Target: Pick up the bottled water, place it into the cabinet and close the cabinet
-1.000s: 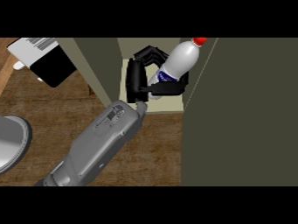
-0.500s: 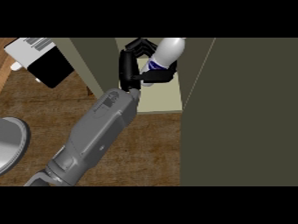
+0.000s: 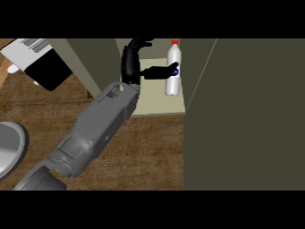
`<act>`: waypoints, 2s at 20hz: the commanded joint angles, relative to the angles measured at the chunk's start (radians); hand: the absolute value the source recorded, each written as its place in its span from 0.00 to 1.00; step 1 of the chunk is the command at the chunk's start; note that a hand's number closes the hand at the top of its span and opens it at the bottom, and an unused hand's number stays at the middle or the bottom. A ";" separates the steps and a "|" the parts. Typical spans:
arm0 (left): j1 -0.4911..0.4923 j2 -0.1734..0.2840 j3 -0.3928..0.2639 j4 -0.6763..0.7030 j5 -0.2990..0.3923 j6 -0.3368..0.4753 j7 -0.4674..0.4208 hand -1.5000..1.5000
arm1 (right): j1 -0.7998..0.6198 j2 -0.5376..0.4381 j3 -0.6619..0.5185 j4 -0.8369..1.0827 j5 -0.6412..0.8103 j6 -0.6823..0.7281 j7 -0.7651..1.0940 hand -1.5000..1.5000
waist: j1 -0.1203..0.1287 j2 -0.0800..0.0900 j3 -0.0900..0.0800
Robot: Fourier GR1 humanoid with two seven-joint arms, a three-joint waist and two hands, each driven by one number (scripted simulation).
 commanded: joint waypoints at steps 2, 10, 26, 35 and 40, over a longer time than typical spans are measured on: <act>-0.062 -0.004 0.022 0.126 -0.019 -0.008 -0.016 0.00 | 0.019 0.008 0.000 -0.089 -0.070 0.003 0.030 0.00 | -0.007 0.002 0.000; -0.094 0.025 0.099 0.144 0.013 -0.115 -0.067 0.00 | 0.021 0.016 0.012 -0.110 -0.052 -0.013 0.057 0.00 | 0.004 -0.001 -0.001; 0.088 -0.004 0.009 -0.242 0.088 -0.268 -0.016 0.00 | 0.072 0.012 -0.025 -0.162 -0.088 0.007 0.066 0.00 | 0.052 -0.025 0.000; 0.379 0.035 -0.134 -0.637 0.090 -0.211 0.055 0.00 | -0.014 -0.008 0.009 -0.164 -0.097 -0.069 0.146 0.00 | 0.078 -0.023 -0.001; 0.545 0.037 -0.245 -0.910 0.038 -0.101 0.129 0.00 | -0.021 0.031 0.057 -0.142 -0.026 -0.071 0.128 0.00 | 0.072 -0.025 0.000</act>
